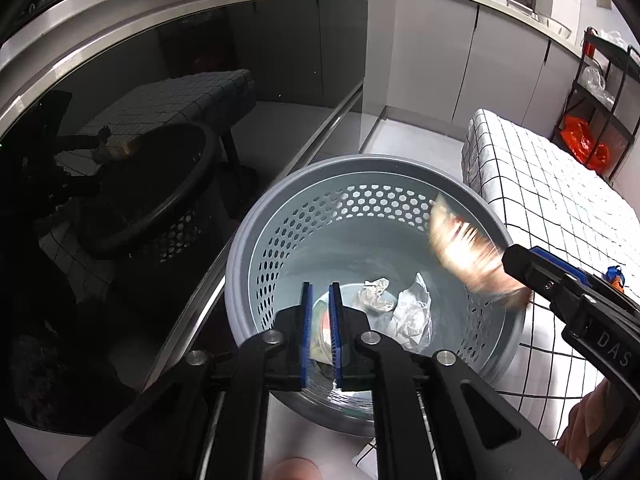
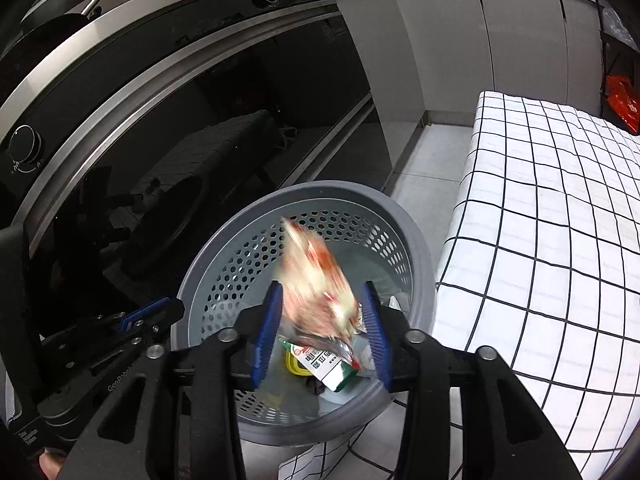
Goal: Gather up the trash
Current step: 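Carry the cup and wrapper to the wastebasket and open both tools, then move both tools back over the table toward the blue-and-orange toy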
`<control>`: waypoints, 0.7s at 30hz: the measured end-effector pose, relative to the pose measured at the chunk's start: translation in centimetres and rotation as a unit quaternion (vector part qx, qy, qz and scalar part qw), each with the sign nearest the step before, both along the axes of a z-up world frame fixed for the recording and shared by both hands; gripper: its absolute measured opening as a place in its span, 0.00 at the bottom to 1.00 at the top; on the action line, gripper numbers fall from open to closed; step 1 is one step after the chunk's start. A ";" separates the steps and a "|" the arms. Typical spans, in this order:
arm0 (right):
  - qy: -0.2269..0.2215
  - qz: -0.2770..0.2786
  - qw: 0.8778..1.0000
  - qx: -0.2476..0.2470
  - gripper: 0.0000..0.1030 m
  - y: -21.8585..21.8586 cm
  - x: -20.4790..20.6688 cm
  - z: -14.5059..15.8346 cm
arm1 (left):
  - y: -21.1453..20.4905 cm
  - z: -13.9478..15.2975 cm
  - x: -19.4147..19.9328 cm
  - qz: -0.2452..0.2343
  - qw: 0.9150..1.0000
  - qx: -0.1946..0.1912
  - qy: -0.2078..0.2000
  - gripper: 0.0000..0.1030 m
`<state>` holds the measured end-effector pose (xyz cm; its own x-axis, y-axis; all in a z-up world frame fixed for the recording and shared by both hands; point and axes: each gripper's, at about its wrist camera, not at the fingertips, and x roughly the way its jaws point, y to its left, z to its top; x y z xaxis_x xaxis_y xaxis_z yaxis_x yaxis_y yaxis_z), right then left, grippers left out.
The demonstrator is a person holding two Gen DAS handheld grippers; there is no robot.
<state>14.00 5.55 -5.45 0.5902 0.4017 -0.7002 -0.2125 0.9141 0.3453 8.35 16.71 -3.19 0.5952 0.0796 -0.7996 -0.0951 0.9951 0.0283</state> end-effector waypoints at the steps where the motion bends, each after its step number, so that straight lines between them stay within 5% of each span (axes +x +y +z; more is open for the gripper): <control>1: -0.001 0.000 1.000 0.001 0.40 0.0 0.0 0.0 | 0.0 0.0 0.0 0.000 1.000 0.000 0.000 0.17; 3: -0.001 -0.001 1.000 0.000 0.40 0.0 -0.1 0.0 | 0.1 0.1 0.0 0.002 1.000 0.000 -0.004 0.33; 6: -0.001 -0.001 1.000 -0.001 0.40 0.0 -0.2 0.0 | 0.0 0.4 -0.2 0.002 1.000 0.002 -0.014 0.44; 21: -0.006 -0.009 1.000 -0.008 0.40 -1.1 -0.5 0.2 | -0.6 0.9 -0.5 -0.003 1.000 0.000 -0.029 0.53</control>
<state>13.50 4.49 -5.27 0.6054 0.3800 -0.6993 -0.2004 0.9231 0.3281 7.84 16.08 -2.32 0.6409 0.0757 -0.7639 -0.0902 0.9957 0.0230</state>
